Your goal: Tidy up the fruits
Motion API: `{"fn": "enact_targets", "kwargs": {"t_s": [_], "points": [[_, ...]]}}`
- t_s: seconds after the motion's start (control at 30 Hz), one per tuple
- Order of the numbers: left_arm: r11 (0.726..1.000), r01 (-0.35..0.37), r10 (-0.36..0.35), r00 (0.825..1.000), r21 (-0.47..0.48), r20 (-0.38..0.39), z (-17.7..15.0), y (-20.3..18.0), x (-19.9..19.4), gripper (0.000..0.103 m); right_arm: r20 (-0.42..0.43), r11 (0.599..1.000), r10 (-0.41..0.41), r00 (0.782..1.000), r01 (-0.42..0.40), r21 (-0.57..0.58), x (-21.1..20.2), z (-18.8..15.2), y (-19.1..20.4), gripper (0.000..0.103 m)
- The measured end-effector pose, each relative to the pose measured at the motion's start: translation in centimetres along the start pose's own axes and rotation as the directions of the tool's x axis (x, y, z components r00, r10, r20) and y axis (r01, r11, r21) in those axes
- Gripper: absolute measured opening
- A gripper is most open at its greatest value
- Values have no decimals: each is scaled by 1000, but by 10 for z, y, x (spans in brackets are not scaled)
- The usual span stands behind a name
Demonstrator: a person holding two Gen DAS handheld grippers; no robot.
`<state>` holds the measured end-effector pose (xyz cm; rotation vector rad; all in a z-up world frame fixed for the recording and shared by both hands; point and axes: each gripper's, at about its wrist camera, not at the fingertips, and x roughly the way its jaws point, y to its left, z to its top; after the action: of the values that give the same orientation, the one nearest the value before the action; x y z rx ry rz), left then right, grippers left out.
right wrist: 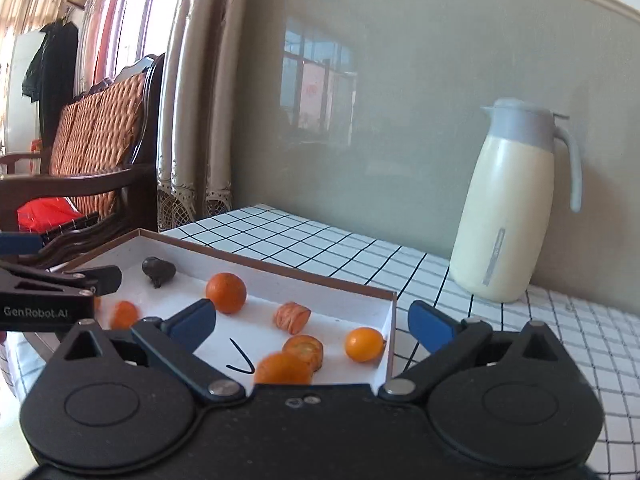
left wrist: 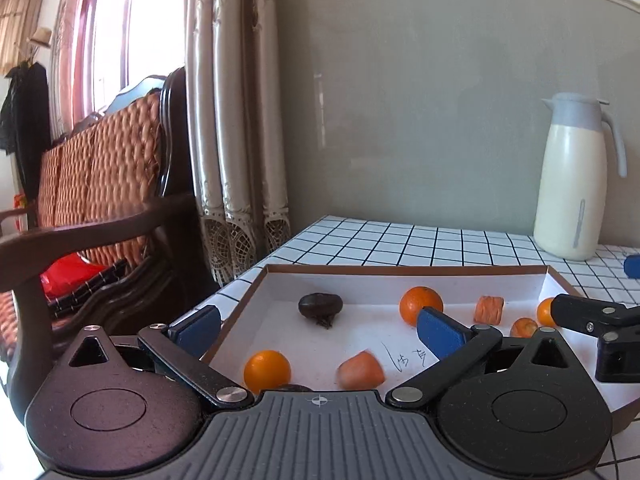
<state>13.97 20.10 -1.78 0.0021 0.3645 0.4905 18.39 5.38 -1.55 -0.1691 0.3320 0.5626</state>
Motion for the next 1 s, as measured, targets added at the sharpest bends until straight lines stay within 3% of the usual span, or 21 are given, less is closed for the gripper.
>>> {"fn": "enact_targets", "kwargs": {"t_s": [0.77,0.87,1.0], "points": [[1000,1,-1,1000,-2,-17,-4,4,-6,103,-39,1000,2,999,-1,26,4,0,-5,97],[1000,-10,10,999,-14,-34,-3,8,-10,103,-43,1000,-2,999,3,16,-4,2,-7,97],[999,-6,5,1000,32,7,0,12,-41,103,-58,1000,-1,998,1,12,-32,11,-13,97]]}}
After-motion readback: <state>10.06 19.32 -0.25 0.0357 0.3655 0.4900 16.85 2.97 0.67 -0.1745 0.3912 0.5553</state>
